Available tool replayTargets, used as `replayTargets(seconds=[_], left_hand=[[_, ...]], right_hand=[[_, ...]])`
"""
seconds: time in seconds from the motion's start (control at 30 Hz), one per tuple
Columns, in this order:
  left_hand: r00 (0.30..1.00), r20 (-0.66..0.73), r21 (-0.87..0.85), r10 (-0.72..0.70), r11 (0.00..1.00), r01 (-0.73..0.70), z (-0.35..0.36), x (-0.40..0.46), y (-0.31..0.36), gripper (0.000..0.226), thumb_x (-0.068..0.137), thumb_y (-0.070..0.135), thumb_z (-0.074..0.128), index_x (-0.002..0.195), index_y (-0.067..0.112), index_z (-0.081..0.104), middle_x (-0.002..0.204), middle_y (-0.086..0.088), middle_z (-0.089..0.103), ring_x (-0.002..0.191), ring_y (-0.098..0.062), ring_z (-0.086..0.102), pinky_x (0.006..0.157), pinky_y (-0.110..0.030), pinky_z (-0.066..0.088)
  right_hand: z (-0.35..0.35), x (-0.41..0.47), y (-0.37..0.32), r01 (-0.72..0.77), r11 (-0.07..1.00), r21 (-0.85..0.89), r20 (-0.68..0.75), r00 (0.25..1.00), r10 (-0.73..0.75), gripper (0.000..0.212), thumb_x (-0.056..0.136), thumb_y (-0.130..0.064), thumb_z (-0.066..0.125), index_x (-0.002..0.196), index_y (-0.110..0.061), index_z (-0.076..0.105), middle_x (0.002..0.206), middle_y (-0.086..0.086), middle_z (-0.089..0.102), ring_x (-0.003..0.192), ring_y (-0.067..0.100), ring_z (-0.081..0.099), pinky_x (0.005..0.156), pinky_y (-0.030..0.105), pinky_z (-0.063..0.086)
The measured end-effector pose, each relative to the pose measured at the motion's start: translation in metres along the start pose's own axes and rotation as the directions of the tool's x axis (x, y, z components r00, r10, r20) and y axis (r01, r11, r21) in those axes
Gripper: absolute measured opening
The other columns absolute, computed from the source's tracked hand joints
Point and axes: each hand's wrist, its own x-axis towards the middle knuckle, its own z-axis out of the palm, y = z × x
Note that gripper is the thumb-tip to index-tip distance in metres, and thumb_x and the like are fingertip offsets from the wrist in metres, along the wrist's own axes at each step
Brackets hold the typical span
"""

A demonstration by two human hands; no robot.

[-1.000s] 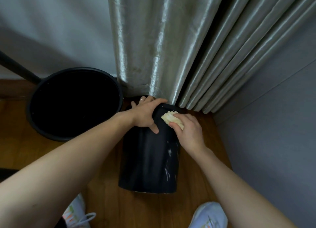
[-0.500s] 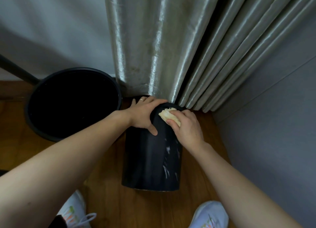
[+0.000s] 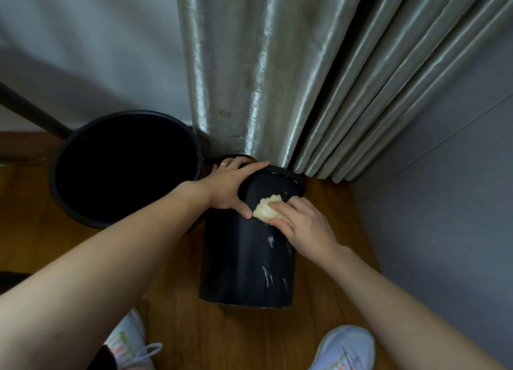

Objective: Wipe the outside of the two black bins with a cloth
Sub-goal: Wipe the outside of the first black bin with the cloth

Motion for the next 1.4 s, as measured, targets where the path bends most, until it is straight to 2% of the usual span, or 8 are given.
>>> replayTargets(seconds=[0.1, 0.3, 0.57, 0.77, 1.0, 1.2, 1.3, 1.4], left_hand=[[1.000, -0.004, -0.008, -0.001, 1.000, 0.001, 0.002, 0.000, 0.000, 0.122, 0.059, 0.052, 0.086, 0.149, 0.052, 0.003, 0.160, -0.003, 0.004, 0.146, -0.034, -0.002, 0.115, -0.064, 0.008], [0.999, -0.026, 0.012, 0.020, 1.000, -0.019, 0.004, 0.001, 0.000, 0.122, 0.058, 0.054, 0.086, 0.148, 0.053, 0.004, 0.159, -0.004, 0.010, 0.145, -0.033, 0.004, 0.115, -0.062, 0.010], [1.000, -0.022, 0.024, 0.021, 1.000, -0.020, 0.006, 0.001, -0.001, 0.121, 0.061, 0.050, 0.086, 0.150, 0.049, 0.004, 0.162, -0.003, -0.001, 0.147, -0.035, -0.005, 0.115, -0.064, 0.007], [0.999, -0.030, 0.062, 0.034, 0.998, -0.032, 0.005, 0.003, 0.002, 0.118, 0.061, 0.050, 0.085, 0.150, 0.049, 0.007, 0.160, -0.001, 0.007, 0.146, -0.034, 0.002, 0.113, -0.064, 0.010], [0.998, -0.044, 0.052, 0.033, 0.998, -0.031, 0.005, 0.002, -0.006, 0.120, 0.058, 0.050, 0.087, 0.149, 0.050, 0.008, 0.159, -0.002, 0.009, 0.145, -0.036, 0.007, 0.116, -0.059, 0.013], [0.998, -0.037, 0.045, 0.041, 0.998, -0.040, 0.005, 0.001, -0.004, 0.119, 0.059, 0.051, 0.086, 0.149, 0.049, 0.008, 0.158, -0.003, 0.011, 0.145, -0.034, 0.006, 0.115, -0.061, 0.012], [0.998, -0.041, 0.042, 0.039, 0.998, -0.037, 0.004, 0.002, -0.004, 0.119, 0.059, 0.050, 0.087, 0.149, 0.049, 0.009, 0.158, -0.004, 0.013, 0.144, -0.034, 0.007, 0.115, -0.060, 0.013], [0.998, -0.043, 0.034, 0.042, 0.999, -0.041, 0.005, 0.002, -0.006, 0.119, 0.059, 0.049, 0.087, 0.149, 0.049, 0.009, 0.157, -0.003, 0.013, 0.145, -0.033, 0.007, 0.114, -0.061, 0.013]], right_hand=[[-0.004, 0.001, 0.006, 0.071, 0.994, -0.079, 0.007, 0.997, -0.071, 0.039, 0.093, -0.047, 0.044, 0.118, -0.025, 0.065, 0.091, 0.000, 0.053, 0.084, 0.020, 0.051, 0.059, 0.034, 0.048], [-0.004, 0.037, 0.000, -0.241, 0.970, -0.007, -0.061, 0.969, 0.240, 0.037, 0.097, -0.039, 0.053, 0.132, -0.028, 0.057, 0.107, 0.003, 0.053, 0.102, 0.023, 0.048, 0.081, 0.037, 0.043], [-0.004, -0.013, 0.009, 0.202, 0.979, 0.002, 0.098, 0.975, -0.201, 0.037, 0.094, -0.042, 0.051, 0.122, -0.021, 0.063, 0.094, 0.001, 0.052, 0.087, 0.016, 0.051, 0.065, 0.030, 0.049], [-0.001, 0.008, 0.001, -0.058, 0.998, 0.014, -0.074, 0.996, 0.059, 0.031, 0.091, -0.032, 0.065, 0.120, -0.021, 0.064, 0.094, 0.005, 0.054, 0.087, 0.024, 0.054, 0.069, 0.039, 0.051], [0.005, -0.036, -0.007, 0.336, 0.942, 0.021, 0.123, 0.934, -0.336, 0.029, 0.095, -0.039, 0.051, 0.117, -0.022, 0.058, 0.093, 0.002, 0.052, 0.083, 0.017, 0.053, 0.059, 0.034, 0.054], [0.000, -0.001, -0.009, 0.013, 0.999, -0.036, -0.053, 0.998, -0.015, 0.032, 0.091, -0.035, 0.064, 0.121, -0.022, 0.063, 0.095, 0.005, 0.056, 0.085, 0.024, 0.057, 0.066, 0.034, 0.051], [0.002, -0.023, -0.014, 0.162, 0.986, -0.023, 0.010, 0.987, -0.162, 0.032, 0.094, -0.039, 0.054, 0.120, -0.021, 0.061, 0.096, 0.003, 0.055, 0.084, 0.019, 0.057, 0.064, 0.030, 0.052], [0.004, -0.057, -0.023, 0.420, 0.908, -0.012, 0.160, 0.897, -0.412, 0.026, 0.095, -0.038, 0.051, 0.113, -0.021, 0.057, 0.092, 0.001, 0.053, 0.077, 0.014, 0.053, 0.054, 0.027, 0.051]])
